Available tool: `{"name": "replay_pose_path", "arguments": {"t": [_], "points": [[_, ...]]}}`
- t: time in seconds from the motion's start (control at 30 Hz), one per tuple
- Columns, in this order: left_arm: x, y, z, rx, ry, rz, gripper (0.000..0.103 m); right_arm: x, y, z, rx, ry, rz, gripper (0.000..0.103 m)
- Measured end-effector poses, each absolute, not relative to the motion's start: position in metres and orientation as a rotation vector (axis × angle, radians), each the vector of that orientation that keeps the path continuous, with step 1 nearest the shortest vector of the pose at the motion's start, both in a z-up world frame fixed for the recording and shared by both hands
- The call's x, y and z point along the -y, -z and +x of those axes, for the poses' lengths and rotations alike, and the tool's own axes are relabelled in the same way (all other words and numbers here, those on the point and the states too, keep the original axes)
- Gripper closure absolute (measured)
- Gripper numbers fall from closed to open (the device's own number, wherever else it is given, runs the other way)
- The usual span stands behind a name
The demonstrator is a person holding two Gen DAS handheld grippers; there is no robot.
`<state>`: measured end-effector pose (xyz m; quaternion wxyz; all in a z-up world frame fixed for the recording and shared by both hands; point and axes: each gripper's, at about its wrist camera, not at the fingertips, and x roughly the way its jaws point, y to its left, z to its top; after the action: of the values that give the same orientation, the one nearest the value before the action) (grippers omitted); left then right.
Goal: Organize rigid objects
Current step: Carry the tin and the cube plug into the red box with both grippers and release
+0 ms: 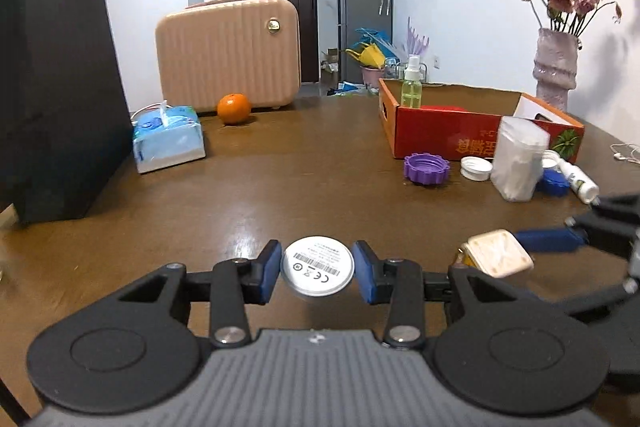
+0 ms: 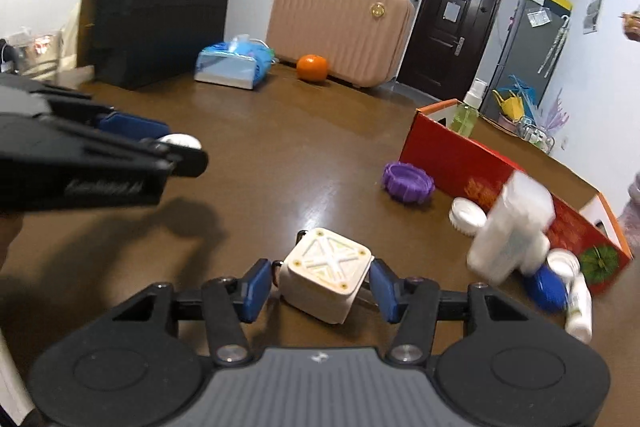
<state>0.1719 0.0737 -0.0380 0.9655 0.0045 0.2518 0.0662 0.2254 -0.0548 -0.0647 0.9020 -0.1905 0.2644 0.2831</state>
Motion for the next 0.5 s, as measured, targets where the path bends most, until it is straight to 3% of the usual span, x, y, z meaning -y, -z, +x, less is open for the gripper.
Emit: {"name": "replay_pose_path", "arguments": {"t": [0.5], "points": [[-0.010, 0.005, 0.135, -0.412, 0.042, 0.011, 0.063, 0.196, 0.035, 0.154, -0.474, -0.298, -0.161, 0.050]]}}
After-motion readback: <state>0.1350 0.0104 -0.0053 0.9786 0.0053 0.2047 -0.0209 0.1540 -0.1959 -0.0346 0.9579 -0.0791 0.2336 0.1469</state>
